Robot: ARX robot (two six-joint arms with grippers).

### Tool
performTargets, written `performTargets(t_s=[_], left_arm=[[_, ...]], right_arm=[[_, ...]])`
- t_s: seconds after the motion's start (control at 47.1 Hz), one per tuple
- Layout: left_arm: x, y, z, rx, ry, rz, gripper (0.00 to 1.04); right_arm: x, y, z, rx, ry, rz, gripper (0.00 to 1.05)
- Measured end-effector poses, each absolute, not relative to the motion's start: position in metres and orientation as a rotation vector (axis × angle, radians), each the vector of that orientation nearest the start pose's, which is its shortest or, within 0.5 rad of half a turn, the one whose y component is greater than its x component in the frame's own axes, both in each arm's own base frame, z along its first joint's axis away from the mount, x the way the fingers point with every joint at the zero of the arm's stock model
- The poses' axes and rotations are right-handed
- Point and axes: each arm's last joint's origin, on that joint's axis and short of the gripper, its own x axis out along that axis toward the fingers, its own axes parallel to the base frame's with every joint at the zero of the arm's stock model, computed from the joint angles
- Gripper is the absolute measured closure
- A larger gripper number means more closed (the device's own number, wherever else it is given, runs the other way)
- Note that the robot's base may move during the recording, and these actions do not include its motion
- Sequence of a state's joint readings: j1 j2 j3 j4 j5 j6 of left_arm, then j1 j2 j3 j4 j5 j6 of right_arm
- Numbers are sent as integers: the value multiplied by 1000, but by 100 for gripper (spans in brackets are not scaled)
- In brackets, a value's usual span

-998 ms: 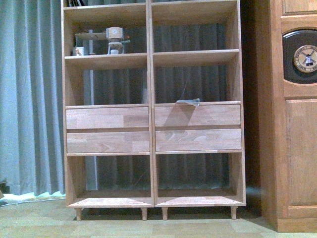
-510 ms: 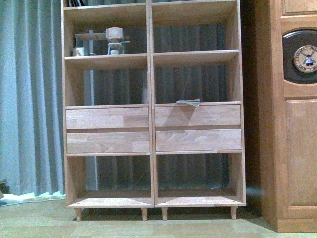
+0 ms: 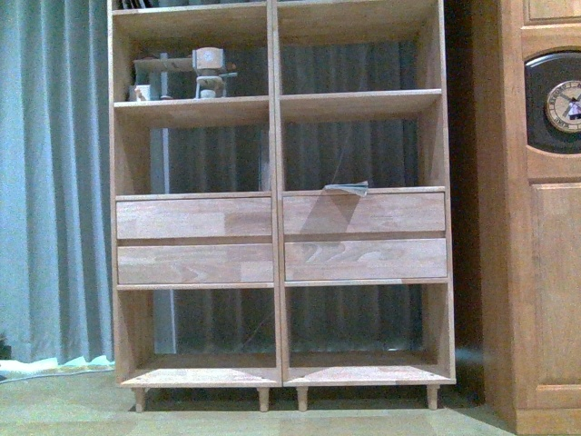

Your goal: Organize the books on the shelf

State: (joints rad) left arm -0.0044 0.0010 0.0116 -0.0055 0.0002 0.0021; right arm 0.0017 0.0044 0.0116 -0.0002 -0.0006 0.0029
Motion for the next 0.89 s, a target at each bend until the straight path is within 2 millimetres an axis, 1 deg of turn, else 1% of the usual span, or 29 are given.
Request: performTargets(t_s=[0.892], left_arm=[[97, 0, 167, 2, -5, -4, 7]], right_arm=[[97, 0, 167, 3, -7, 3, 7]])
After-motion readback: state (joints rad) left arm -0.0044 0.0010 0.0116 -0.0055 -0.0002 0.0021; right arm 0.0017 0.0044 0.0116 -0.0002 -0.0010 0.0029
